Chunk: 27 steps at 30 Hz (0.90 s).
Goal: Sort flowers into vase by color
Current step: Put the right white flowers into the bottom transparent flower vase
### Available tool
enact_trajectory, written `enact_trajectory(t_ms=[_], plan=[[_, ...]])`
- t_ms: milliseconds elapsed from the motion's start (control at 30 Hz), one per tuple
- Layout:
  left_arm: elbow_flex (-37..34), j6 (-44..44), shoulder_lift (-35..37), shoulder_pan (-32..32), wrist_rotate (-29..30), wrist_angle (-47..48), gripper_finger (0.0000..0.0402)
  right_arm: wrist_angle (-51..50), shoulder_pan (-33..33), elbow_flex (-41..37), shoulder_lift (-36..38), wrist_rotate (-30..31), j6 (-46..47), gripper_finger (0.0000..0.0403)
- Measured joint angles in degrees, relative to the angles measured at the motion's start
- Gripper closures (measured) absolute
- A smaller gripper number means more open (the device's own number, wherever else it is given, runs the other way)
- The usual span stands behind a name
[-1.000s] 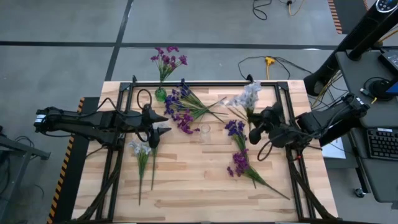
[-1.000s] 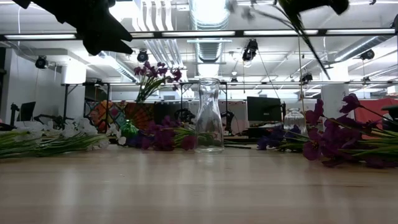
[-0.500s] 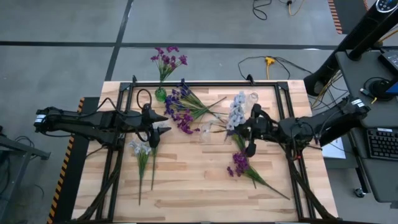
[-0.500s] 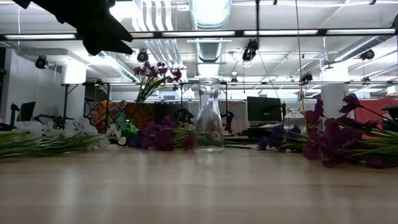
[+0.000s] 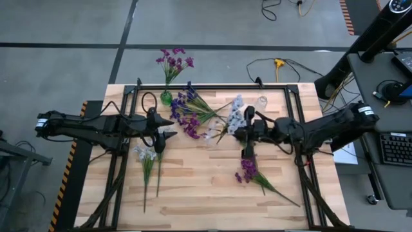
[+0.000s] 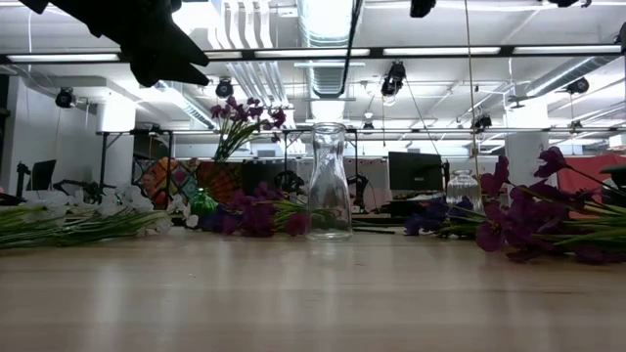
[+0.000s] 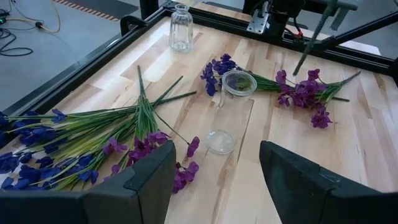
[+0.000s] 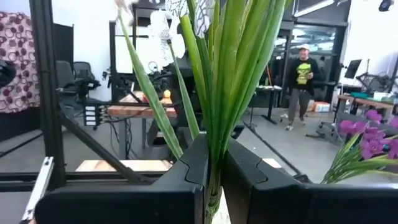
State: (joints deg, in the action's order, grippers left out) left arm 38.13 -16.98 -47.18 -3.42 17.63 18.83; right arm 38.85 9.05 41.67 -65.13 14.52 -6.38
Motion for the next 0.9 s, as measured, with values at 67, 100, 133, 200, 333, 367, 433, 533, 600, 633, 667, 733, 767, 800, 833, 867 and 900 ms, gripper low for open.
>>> enact_trajectory(t_ms=[67,100,133,200,333,367,433,533,600,633,667,733,767,800,833,867,900], plan=[[0.0,0.0,0.0,0.0,0.0,0.0,0.0186,2.0,-0.6,0.0,-1.0,0.0,-0.8,0.0381],[0.0,0.0,0.0,0.0,0.0,0.0,0.0186,2.3,-0.9,0.2,-1.2,0.0,-1.0,0.0381],[0.0,0.0,0.0,0.0,0.0,0.0,0.0186,2.3,-1.3,0.6,-1.3,0.0,-1.2,0.0381],[0.0,0.0,0.0,0.0,0.0,0.0,0.0186,2.3,-2.4,1.5,-1.4,0.0,-1.0,0.0381],[0.0,0.0,0.0,0.0,0.0,0.0,0.0186,2.3,-5.2,3.1,-1.9,0.4,2.6,0.0381],[0.0,0.0,0.0,0.0,0.0,0.0,0.0186,2.2,-5.9,3.4,-2.2,0.5,3.3,0.0381],[0.0,0.0,0.0,0.0,0.0,0.0,0.0186,1.9,-6.8,3.8,-2.9,0.5,3.8,0.0381],[0.0,0.0,0.0,0.0,0.0,0.0,0.0186,1.6,-7.2,3.9,-3.8,0.5,3.8,0.0381],[0.0,0.0,0.0,0.0,0.0,0.0,0.0186,1.7,-7.2,3.9,-4.3,0.5,3.8,0.0381],[0.0,0.0,0.0,0.0,0.0,0.1,0.0186,1.6,-7.2,3.9,-4.4,0.5,3.8,0.0381],[0.0,0.0,0.0,0.0,0.0,0.0,0.0186,1.0,-7.2,3.9,-4.4,0.5,3.8,0.0381],[0.0,0.0,0.0,0.0,0.0,0.0,0.0186,-0.1,-7.2,3.9,-4.5,0.5,3.8,0.0381],[0.0,0.0,0.0,0.0,0.0,0.0,0.0186,-0.7,-7.2,3.9,-4.5,0.5,3.6,0.0381],[0.0,0.0,0.0,0.0,0.0,0.0,0.0186,-1.2,-7.2,3.9,-4.5,0.5,3.3,0.0381],[0.0,0.0,0.0,0.0,0.0,0.0,0.0186,-1.6,-7.2,3.9,-4.5,0.5,3.0,0.0381],[0.0,0.0,0.0,0.0,0.0,0.1,0.0186,-1.9,-7.2,3.9,-4.5,0.5,2.8,0.0381],[0.0,0.0,0.0,0.0,0.0,0.1,0.0186,-2.3,-7.2,3.9,-4.5,0.5,2.7,0.0381]])
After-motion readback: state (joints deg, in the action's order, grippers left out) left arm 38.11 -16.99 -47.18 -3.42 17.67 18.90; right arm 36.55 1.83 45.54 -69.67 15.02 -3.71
